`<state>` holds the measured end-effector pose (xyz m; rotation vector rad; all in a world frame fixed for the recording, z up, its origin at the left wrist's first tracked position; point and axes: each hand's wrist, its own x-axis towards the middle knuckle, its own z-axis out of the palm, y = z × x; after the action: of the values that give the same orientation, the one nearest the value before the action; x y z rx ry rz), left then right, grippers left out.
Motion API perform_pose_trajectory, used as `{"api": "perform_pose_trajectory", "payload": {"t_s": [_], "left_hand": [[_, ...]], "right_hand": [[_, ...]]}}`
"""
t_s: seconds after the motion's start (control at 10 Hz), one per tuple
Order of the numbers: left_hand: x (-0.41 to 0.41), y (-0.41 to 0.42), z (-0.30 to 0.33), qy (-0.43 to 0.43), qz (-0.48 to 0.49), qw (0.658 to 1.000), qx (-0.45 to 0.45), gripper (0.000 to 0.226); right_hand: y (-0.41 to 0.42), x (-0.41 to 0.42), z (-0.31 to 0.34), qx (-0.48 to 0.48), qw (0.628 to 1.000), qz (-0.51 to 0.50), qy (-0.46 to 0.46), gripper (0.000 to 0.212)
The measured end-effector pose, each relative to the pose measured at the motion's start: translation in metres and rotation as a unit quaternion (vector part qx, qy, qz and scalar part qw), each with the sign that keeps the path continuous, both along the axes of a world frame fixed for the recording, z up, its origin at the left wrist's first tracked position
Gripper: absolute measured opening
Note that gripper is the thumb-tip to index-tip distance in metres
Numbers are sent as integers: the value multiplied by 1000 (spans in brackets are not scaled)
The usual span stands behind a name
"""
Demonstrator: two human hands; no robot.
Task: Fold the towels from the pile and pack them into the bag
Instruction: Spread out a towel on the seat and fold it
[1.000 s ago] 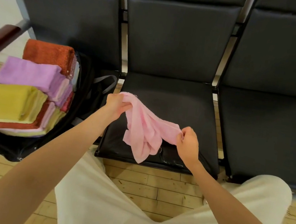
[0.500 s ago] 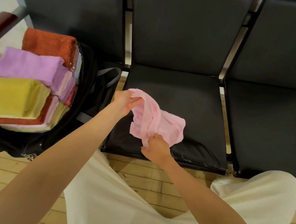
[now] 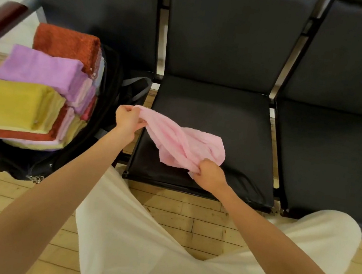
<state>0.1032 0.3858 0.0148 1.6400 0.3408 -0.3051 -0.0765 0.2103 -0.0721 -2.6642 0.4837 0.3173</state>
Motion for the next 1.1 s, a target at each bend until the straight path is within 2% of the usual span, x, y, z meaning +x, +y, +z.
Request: {"api": "perform_pose_trajectory", "payload": {"t_s": [0.1,0.2,0.3,0.4,0.5,0.6,0.8,0.9,1.0,1.1], "left_hand": [[-6,18,-4,-37,-25,993,108,23],[-19,30,-2,-9,-107,975,194,20],[-29,31,5,41,-129,973,187,27],[-33,22,28,126,-51,989,-53,36],[-31,6,61,147,10,953,-264,38],[-23,-8,90,115,13,943,-312,18],[-1,-30,139,-9,21,981,-191,7],[-11,-37,159,-80,-20,994,-66,23],[-8,-38,159,-177,-67,980,64,24],[-8,-29,157,-219,-92,964,122,29]], "right_hand": [[-20,-12,8,14,993,-109,-51,27],[-32,-20,23,130,957,-232,-111,38],[-41,-21,37,188,922,-306,-145,41],[-47,-17,52,204,903,-329,-189,38],[-54,-10,75,240,885,-319,-241,41],[-64,-4,102,291,886,-258,-254,40],[-73,2,146,202,954,-118,-187,29],[-79,-3,154,138,973,-59,-177,29],[-84,-12,152,95,980,-16,-173,18],[-84,-19,150,83,983,-1,-166,21]]}}
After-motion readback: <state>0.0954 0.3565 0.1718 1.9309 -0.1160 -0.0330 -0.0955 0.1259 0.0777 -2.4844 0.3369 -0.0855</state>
